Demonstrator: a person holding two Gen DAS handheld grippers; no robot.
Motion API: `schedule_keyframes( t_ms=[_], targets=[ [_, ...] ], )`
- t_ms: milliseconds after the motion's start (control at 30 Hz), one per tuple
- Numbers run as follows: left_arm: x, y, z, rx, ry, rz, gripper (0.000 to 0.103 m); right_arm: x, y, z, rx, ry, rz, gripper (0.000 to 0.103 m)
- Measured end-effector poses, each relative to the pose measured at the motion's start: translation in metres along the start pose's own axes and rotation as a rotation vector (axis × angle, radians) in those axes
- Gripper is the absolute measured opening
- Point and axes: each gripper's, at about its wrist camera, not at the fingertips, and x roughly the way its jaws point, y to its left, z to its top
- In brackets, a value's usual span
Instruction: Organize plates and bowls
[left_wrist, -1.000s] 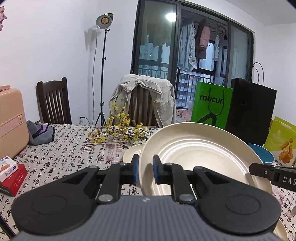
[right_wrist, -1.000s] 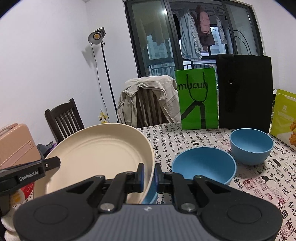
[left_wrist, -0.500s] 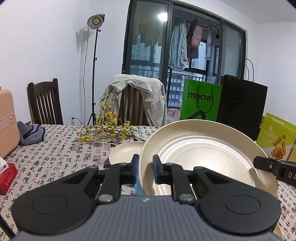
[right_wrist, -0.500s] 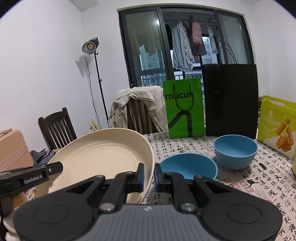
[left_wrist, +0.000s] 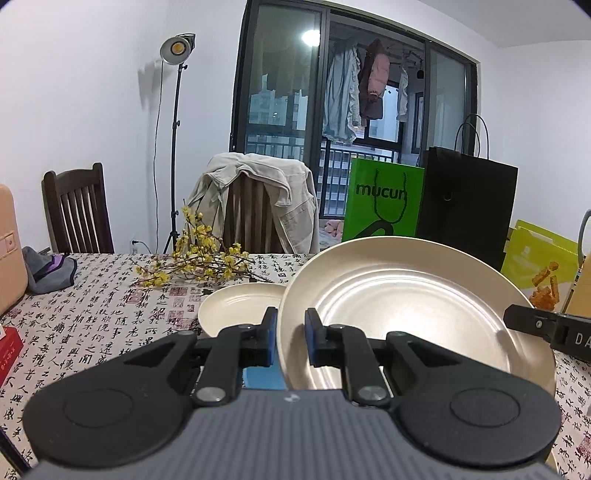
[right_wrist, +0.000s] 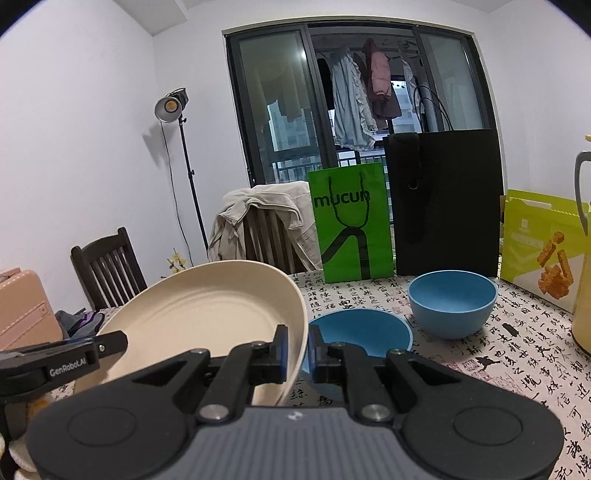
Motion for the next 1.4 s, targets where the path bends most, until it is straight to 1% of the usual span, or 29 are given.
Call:
schedule_keyframes(
  t_ms=[267,433,800,1400],
  targets=[
    [-0.005,-0.007,-0.003,0.024,-0.026,-0.009,0.015,-0.008,-0.008,-0.005,0.014,-0.003,-0.001,0.011],
    [-0.008,-0.013,-0.003,0.042,-0.045,-0.012,0.015,-0.016,-0.01,-0.007,0.012,-0.02,-0.011,0.011],
    [-0.012,-0.026,-0.008,0.054,-0.048,-0.053,0.015,-0.031,-0.024,-0.008,0.035,-0.046,-0.036,0.011],
    [-0.019,-0.047,-0.016,0.084,-0.067,-0.093,0.015,-0.055,-0.044,-0.016,0.062,-0.061,-0.064,0.011]
  ],
)
